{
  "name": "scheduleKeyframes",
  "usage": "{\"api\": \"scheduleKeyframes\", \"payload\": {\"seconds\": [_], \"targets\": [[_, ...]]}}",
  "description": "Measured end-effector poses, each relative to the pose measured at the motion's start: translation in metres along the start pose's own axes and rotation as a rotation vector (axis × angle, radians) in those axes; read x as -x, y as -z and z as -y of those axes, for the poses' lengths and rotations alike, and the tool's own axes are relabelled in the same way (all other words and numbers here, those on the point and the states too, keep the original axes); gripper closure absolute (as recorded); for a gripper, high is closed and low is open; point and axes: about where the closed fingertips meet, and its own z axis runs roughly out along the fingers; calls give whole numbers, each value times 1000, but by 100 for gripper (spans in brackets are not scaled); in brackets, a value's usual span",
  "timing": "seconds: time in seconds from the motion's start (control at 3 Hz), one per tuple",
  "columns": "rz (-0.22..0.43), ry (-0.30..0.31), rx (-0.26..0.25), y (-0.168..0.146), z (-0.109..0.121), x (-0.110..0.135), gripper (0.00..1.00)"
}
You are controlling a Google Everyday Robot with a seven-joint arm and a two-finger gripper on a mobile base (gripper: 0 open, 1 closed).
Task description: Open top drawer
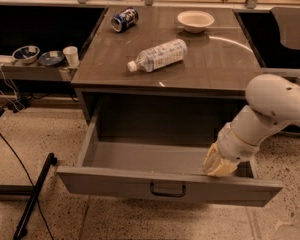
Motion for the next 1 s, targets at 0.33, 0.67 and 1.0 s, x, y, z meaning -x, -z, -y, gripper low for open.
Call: {"api": "scheduleKeyframes", "payload": {"seconds": [0.33,0.67,1.0], "targets": [[119,-42,-175,63,3,-5,100],[164,-30,-313,115,6,-5,100],[257,2,-360,134,12,9,81]]}}
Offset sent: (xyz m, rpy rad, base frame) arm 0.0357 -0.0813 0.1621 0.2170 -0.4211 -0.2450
